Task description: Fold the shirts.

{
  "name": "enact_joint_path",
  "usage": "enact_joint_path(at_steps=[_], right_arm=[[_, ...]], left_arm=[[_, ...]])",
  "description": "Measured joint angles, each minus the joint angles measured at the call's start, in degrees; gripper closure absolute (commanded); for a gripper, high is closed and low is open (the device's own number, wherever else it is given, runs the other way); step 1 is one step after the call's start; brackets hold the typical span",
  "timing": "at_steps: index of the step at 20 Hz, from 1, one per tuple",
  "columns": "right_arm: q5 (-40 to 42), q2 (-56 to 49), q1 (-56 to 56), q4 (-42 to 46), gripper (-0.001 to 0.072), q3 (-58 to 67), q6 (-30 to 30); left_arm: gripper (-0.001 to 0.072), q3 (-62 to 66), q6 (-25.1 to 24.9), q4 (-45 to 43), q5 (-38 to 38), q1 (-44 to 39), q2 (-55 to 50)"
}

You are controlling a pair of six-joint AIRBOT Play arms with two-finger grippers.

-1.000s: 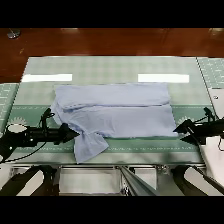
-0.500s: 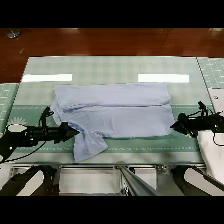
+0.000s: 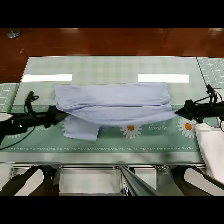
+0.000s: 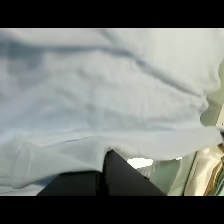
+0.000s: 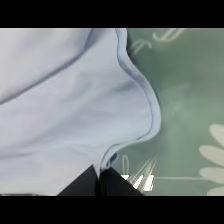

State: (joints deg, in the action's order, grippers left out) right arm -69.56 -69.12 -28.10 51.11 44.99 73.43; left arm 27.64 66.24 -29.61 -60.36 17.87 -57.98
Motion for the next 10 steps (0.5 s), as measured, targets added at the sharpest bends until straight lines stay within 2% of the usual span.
enact_joint_path(at_steps=[4,10], right_arm=[[1.31,-7.52,4.42,-2.89,0.0694,9.49,-0.15],[3.43,-21.99,10.62,-3.96,0.0694,26.88,4.46]], left_arm=[[0.0686,11.67,1.31,-0.13,3.06,-2.29,-10.21],[0.0686,30.16,6.84,-2.4,3.56,-5.31,-26.14]])
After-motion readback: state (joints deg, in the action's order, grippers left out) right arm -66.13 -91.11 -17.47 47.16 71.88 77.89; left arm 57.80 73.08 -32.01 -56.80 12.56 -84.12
